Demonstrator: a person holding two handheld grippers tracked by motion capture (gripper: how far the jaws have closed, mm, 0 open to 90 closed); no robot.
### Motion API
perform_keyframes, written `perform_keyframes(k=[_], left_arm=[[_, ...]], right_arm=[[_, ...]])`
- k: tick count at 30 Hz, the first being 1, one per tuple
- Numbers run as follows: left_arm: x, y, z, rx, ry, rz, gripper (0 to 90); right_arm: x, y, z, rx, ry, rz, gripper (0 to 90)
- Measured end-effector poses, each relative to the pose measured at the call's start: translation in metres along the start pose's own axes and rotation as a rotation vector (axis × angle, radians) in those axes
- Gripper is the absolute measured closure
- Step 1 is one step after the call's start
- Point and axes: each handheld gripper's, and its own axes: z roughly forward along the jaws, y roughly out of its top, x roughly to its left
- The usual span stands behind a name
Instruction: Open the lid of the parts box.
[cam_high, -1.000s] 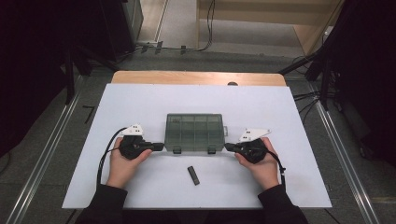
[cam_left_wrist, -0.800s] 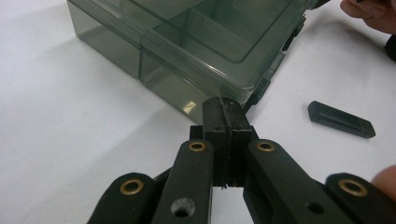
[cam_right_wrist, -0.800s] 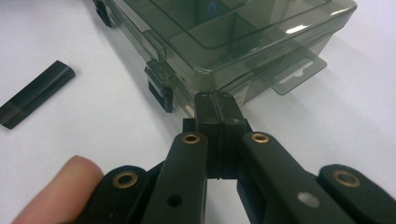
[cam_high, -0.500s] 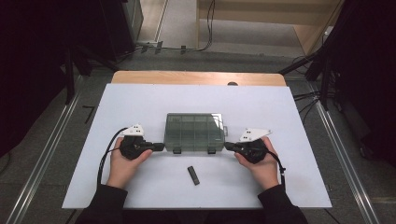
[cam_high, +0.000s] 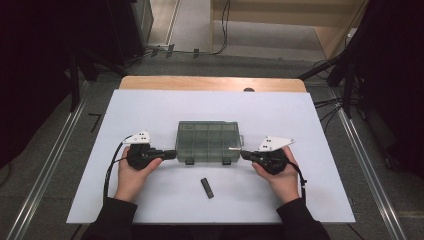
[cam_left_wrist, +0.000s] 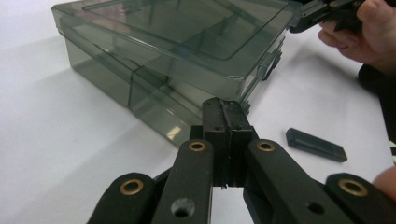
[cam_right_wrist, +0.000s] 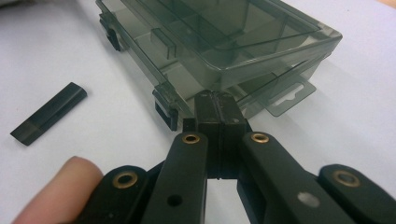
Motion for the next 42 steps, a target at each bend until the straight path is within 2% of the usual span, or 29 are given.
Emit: perform_keyframes(k=[7, 15, 16, 20, 23, 25, 29, 31, 32, 35, 37, 38, 40, 42], left_arm=[[-0.003, 0.002, -0.003, -0.060, -0.002, 0.011, 90.0], [-0.006, 0.005, -0.005, -0.117, -0.002, -0.002, 90.0], [-0.006, 0.005, -0.005, -0.123, -0.002, -0.003, 90.0], [-0.007, 0.006, -0.005, -0.146, 0.002, -0.009, 90.0], [-0.008, 0.008, -0.005, -0.159, 0.014, -0.003, 90.0], [-0.009, 0.009, -0.004, -0.168, 0.016, -0.005, 90.0], [-0.010, 0.011, -0.004, -0.185, 0.023, -0.003, 90.0], [-0.011, 0.013, -0.004, -0.191, 0.024, 0.000, 90.0], [-0.011, 0.013, -0.004, -0.190, 0.024, 0.005, 90.0], [-0.012, 0.015, -0.003, -0.198, 0.040, 0.012, 90.0], [-0.012, 0.015, -0.003, -0.205, 0.045, 0.008, 90.0], [-0.012, 0.015, -0.003, -0.207, 0.046, 0.005, 90.0], [-0.012, 0.016, -0.003, -0.213, 0.049, 0.004, 90.0], [-0.012, 0.016, -0.003, -0.220, 0.052, 0.003, 90.0]], right_arm=[[0.000, 0.003, -0.006, -0.033, 0.015, -0.004, 87.8], [-0.005, 0.004, -0.018, -0.120, 0.038, 0.019, 87.6], [-0.005, 0.004, -0.020, -0.139, 0.031, 0.030, 81.1], [-0.007, 0.005, -0.022, -0.160, 0.028, 0.050, 75.7], [-0.008, 0.006, -0.022, -0.170, 0.023, 0.064, 65.8], [-0.008, 0.008, -0.021, -0.178, 0.044, 0.070, 57.8], [-0.006, 0.011, -0.021, -0.197, 0.037, 0.078, 43.6], [-0.006, 0.012, -0.020, -0.204, 0.038, 0.084, 41.3], [-0.007, 0.013, -0.020, -0.209, 0.049, 0.094, 40.0], [-0.009, 0.013, -0.020, -0.240, 0.061, 0.124, 28.5], [-0.009, 0.014, -0.020, -0.249, 0.052, 0.125, 20.4], [-0.009, 0.015, -0.019, -0.251, 0.025, 0.125, 14.9], [-0.009, 0.016, -0.019, -0.255, 0.015, 0.121, 13.6], [-0.009, 0.018, -0.017, -0.250, -0.002, 0.120, 6.8]])
